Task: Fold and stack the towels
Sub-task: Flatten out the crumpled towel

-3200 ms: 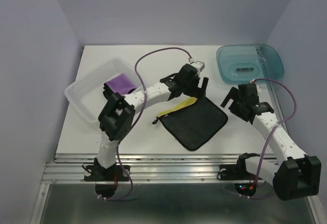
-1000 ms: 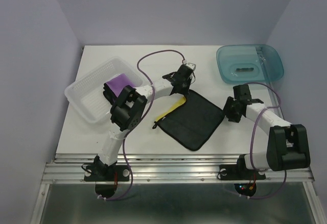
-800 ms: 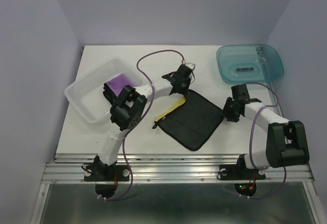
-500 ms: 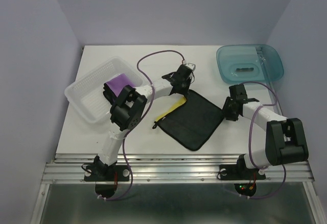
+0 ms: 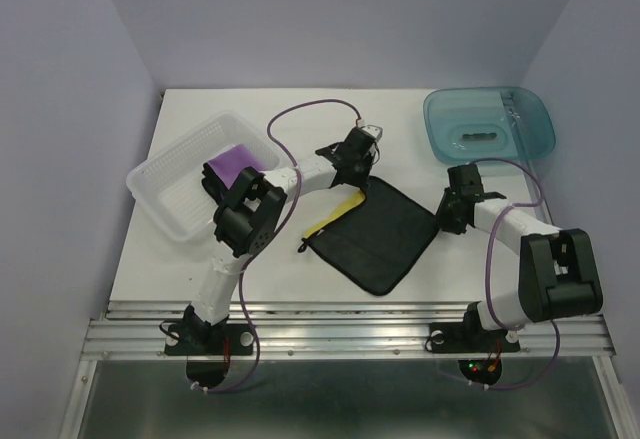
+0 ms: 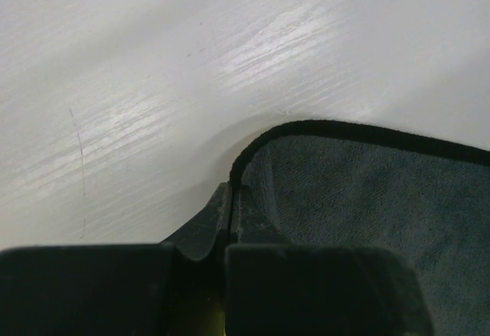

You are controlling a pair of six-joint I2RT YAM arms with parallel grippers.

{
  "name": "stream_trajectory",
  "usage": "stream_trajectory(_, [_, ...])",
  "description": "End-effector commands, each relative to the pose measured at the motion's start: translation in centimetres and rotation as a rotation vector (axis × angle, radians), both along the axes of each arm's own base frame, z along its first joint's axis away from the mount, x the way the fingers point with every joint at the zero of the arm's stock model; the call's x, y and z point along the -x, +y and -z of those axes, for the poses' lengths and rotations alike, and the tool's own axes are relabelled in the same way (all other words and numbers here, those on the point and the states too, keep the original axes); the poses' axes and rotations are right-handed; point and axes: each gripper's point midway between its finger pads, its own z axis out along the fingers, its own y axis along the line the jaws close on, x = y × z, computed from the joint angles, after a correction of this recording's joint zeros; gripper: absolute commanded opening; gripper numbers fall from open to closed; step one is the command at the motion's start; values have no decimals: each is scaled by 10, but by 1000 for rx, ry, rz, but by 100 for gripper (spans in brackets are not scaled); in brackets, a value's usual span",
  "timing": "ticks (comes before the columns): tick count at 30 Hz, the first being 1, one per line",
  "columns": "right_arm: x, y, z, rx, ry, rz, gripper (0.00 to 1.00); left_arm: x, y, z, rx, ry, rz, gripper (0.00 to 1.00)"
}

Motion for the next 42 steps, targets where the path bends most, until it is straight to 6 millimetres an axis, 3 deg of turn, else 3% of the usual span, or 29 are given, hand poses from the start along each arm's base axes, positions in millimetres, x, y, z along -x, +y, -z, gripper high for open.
stream_trajectory(1, [-15,6,-3,-17,-38,-15,33,-8,-3,-50,62,-85,6,0])
stream_trajectory(5, [-15,11,-3,-37,-41,-54,16,-8,-1,-54,65,-90,6,0])
stream_trajectory(6, [-16,12,-4,-37,-45,-61,2,-8,-1,-56,66,-93,7,0])
stream_trajectory(10, [-24,17,-19,-54,-113,-103,1,-11,3,-67,71,-112,-2,0])
stream_trajectory(14, [-58,35,-81,-119,-292,-171,1,-13,11,-98,96,-160,-23,0])
stream_trajectory(17, [-67,45,-135,-134,-442,-224,1,-8,22,-131,123,-211,-42,0])
stream_trajectory(18, [-70,46,-163,-131,-513,-237,1,-6,24,-141,137,-227,-46,0])
stream_trajectory(19, [-69,46,-177,-126,-543,-248,1,0,30,-140,133,-228,-51,0])
stream_trajectory(20, [-64,46,-186,-122,-551,-257,1,7,36,-168,173,-270,-53,0])
stream_trajectory(21, [-62,47,-197,-114,-573,-277,1,10,39,-182,203,-298,-48,0])
stream_trajectory(22, [-53,49,-223,-123,-631,-296,1,25,46,-197,236,-314,-28,0])
stream_trajectory(24, [-39,56,-249,-153,-695,-342,1,40,50,-217,280,-341,2,0])
stream_trajectory(25, [-30,60,-264,-169,-733,-368,1,54,50,-215,291,-325,54,0])
stream_trajectory(26, [-12,64,-289,-189,-793,-403,1,67,58,-239,332,-362,65,0])
stream_trajectory(30, [32,70,-340,-228,-914,-481,1,113,74,-280,451,-422,141,0])
stream_trajectory(31, [47,71,-355,-238,-948,-498,1,136,80,-294,498,-438,181,0])
stream_trajectory(37, [90,78,-381,-283,-1026,-571,1,208,95,-335,659,-477,296,0])
stream_trajectory(40, [98,76,-383,-281,-1043,-569,1,221,95,-338,689,-465,308,0])
stream_trajectory(42, [90,73,-371,-275,-1005,-534,1,216,99,-334,685,-462,259,0])
